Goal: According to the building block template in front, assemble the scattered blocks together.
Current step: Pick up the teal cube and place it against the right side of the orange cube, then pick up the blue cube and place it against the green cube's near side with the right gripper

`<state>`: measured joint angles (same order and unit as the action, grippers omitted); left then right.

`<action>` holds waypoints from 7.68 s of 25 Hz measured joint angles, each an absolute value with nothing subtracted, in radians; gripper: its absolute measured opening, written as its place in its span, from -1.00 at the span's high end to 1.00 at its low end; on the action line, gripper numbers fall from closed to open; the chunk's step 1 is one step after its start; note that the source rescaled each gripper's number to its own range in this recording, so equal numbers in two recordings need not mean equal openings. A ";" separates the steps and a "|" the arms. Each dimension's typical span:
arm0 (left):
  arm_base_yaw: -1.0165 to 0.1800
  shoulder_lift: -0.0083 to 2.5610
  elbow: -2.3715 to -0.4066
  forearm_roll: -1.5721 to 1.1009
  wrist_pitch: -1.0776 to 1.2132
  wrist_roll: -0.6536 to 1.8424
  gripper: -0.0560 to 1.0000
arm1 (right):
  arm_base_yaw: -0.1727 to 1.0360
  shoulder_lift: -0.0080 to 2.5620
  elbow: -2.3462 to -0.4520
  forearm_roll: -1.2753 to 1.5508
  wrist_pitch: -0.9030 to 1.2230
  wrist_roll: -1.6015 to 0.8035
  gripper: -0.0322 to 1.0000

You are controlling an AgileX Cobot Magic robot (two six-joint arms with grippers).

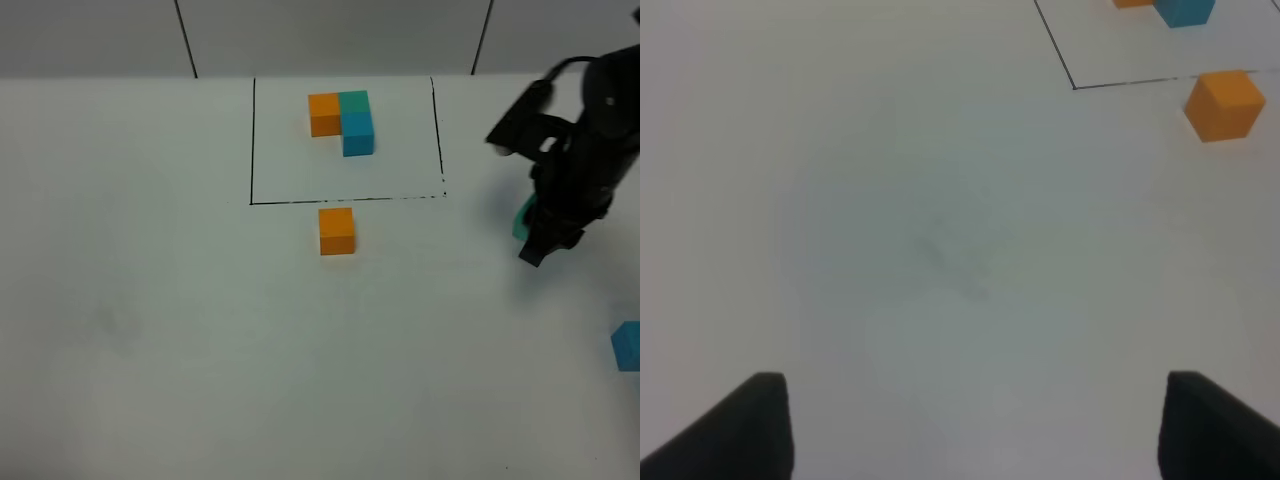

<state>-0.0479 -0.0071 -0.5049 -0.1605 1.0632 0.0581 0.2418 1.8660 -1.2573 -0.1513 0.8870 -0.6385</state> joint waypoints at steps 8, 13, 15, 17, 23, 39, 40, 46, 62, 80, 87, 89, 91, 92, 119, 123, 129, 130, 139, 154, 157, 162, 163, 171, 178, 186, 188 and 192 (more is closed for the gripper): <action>-0.048 -0.007 -0.505 -0.161 1.063 0.058 -0.26 | 0.409 2.062 -1.485 -0.159 0.938 -0.890 0.93; -0.048 -0.007 -0.505 -0.161 1.063 0.058 -0.26 | 0.426 2.142 -1.593 -0.111 0.971 -0.980 0.93; -0.048 -0.007 -0.505 -0.161 1.063 0.058 -0.26 | 0.430 2.178 -1.633 -0.092 0.988 -1.006 0.93; -0.048 -0.007 -0.505 -0.161 1.063 0.058 -0.26 | 0.432 2.209 -1.671 -0.073 0.999 -1.022 0.93; -0.048 -0.007 -0.505 -0.161 1.063 0.058 -0.26 | 0.432 2.290 -1.778 -0.051 1.038 -1.058 0.93; -0.048 -0.007 -0.505 -0.161 1.063 0.058 -0.26 | 0.459 2.354 -1.851 0.000 1.073 -1.086 0.94; -0.048 -0.007 -0.505 -0.161 1.063 0.058 -0.26 | 0.460 2.354 -1.851 0.007 1.073 -1.086 0.94; -0.048 -0.007 -0.505 -0.161 1.063 0.058 -0.26 | 0.462 2.355 -1.851 0.015 1.061 -1.064 0.94; -0.048 -0.007 -0.505 -0.161 1.063 0.058 -0.26 | 0.467 2.367 -1.861 0.018 1.067 -1.017 0.94; -0.048 -0.007 -0.505 -0.161 1.063 0.058 -0.26 | 0.467 2.369 -1.861 0.014 1.066 -1.014 0.94; -0.048 -0.007 -0.505 -0.161 1.063 0.058 -0.26 | 0.469 2.376 -1.861 0.017 1.063 -0.996 0.21; -0.048 -0.007 -0.505 -0.161 1.063 0.058 -0.26 | 0.469 2.370 -1.860 0.013 1.063 -0.955 -0.27; -0.048 -0.007 -0.505 -0.161 1.063 0.058 -0.26 | 0.468 2.350 -1.854 0.000 1.069 -0.897 -0.62; -0.048 -0.007 -0.505 -0.161 1.063 0.058 -0.26 | 0.467 2.329 -1.852 0.000 1.081 -0.860 -0.75; -0.048 -0.007 -0.505 -0.161 1.063 0.058 -0.26 | -0.197 1.328 -0.710 0.000 0.658 -0.041 -0.91; -0.048 -0.007 -0.505 -0.161 1.063 0.058 -0.26 | -0.210 1.340 -0.612 0.000 0.588 -0.023 -0.91; -0.048 -0.007 -0.505 -0.161 1.063 0.058 -0.26 | -0.210 1.400 -0.551 0.047 0.521 -0.021 -0.91; -0.048 -0.007 -0.505 -0.161 1.063 0.058 -0.26 | -0.210 1.411 -0.547 0.049 0.515 -0.024 -0.91; -0.048 -0.007 -0.505 -0.161 1.063 0.058 -0.26 | -0.152 1.516 -0.547 0.061 0.471 -0.029 -0.86; -0.048 -0.007 -0.505 -0.161 1.063 0.058 -0.26 | -0.091 1.564 -0.605 0.104 0.540 0.031 0.94; -0.048 -0.007 -0.505 -0.161 1.063 0.058 -0.26 | 0.021 1.564 -0.670 0.091 0.617 0.188 0.94; -0.048 -0.007 -0.505 -0.161 1.063 0.058 -0.26 | 0.348 1.566 -0.788 -0.064 0.692 0.580 0.94; -0.048 -0.007 -0.505 -0.161 1.063 0.058 -0.26 | 0.407 1.573 -0.813 -0.112 0.709 0.669 0.94; -0.048 -0.007 -0.505 -0.161 1.063 0.058 -0.26 | 0.633 1.802 -1.059 -0.253 0.842 0.930 0.94; -0.048 -0.007 -0.505 -0.161 1.063 0.058 -0.26 | 0.680 1.977 -1.288 -0.248 0.863 0.936 0.94; -0.048 -0.007 -0.505 -0.161 1.063 0.058 -0.26 | 0.707 2.060 -1.405 -0.240 0.879 0.943 0.94; -0.048 -0.007 -0.505 -0.161 1.063 0.058 -0.26 | 0.709 2.073 -1.426 -0.237 0.879 0.945 0.94; -0.048 -0.007 -0.505 -0.161 1.063 0.058 -0.26 | 0.709 2.100 -1.453 -0.230 0.879 0.945 0.94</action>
<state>-0.0479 -0.0071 -0.5049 -0.1614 1.0632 0.0581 0.7092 2.1000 -1.4534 -0.2304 0.8791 0.9446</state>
